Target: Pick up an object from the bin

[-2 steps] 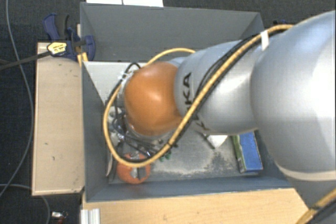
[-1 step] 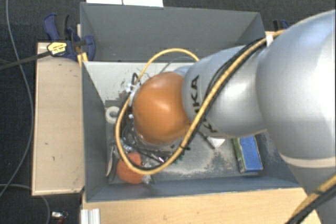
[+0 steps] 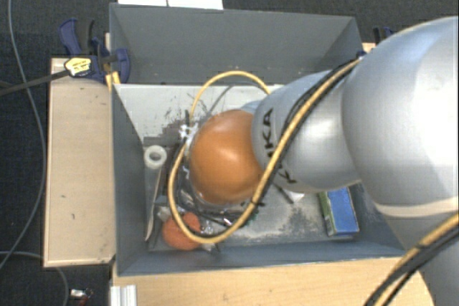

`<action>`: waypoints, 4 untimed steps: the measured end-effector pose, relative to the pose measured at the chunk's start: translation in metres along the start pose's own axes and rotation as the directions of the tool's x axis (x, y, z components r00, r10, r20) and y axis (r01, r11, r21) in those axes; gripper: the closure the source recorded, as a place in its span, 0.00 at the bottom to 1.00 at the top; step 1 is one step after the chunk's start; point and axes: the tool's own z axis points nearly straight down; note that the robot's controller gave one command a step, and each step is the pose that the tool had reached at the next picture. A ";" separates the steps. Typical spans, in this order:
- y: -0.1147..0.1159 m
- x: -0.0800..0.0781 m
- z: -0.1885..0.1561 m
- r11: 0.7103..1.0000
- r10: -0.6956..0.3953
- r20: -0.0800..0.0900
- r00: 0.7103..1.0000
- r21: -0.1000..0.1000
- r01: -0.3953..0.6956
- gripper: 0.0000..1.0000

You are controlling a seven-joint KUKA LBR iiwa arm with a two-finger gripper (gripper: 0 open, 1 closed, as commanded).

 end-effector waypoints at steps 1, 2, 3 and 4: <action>0.015 -0.015 0.001 0.992 -0.125 -0.006 0.992 -0.004 0.125 1.00; 0.015 -0.015 0.001 0.992 -0.124 -0.007 0.992 -0.004 0.124 1.00; 0.014 -0.017 -0.054 0.993 -0.117 -0.002 0.993 -0.003 0.117 1.00; 0.015 -0.016 -0.051 0.993 -0.115 -0.006 0.993 -0.005 0.115 1.00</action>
Offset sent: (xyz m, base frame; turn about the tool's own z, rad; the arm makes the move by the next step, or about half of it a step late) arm 0.0000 0.0000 0.0000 0.0000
